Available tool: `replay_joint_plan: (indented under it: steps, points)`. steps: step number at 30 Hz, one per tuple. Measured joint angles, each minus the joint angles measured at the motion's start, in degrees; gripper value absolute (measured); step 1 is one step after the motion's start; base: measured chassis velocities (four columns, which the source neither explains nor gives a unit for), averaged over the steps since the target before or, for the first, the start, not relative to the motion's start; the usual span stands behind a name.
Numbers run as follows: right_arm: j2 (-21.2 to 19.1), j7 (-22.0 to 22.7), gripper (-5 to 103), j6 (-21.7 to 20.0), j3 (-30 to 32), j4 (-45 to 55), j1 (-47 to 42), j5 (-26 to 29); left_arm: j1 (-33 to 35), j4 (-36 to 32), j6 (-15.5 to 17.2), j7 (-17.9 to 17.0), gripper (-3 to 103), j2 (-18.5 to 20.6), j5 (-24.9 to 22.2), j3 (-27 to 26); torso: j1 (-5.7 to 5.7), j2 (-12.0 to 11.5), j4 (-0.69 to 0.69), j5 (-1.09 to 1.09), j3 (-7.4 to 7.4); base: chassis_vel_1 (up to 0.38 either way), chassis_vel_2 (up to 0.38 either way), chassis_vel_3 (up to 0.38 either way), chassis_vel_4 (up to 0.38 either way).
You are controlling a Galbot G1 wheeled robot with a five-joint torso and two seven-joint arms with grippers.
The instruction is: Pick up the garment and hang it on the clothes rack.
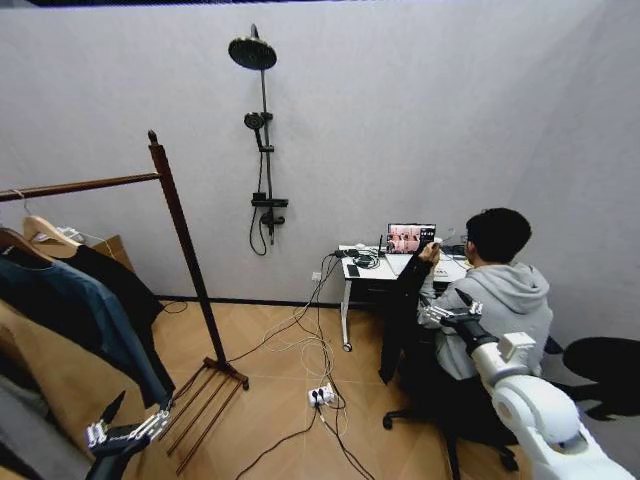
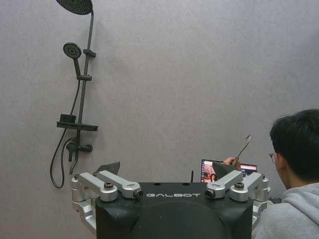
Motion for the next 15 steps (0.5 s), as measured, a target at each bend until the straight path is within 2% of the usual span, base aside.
replay_joint_plan:
  steps: [15]
  points:
    - [-0.46,-0.04,100,0.02,-0.1,0.23,0.2,0.42,0.0,0.0,0.0,0.0,100,0.0,0.0,0.0,-0.01,0.01,-0.01,-0.01,0.0,0.093,-0.155,-0.151,0.097]
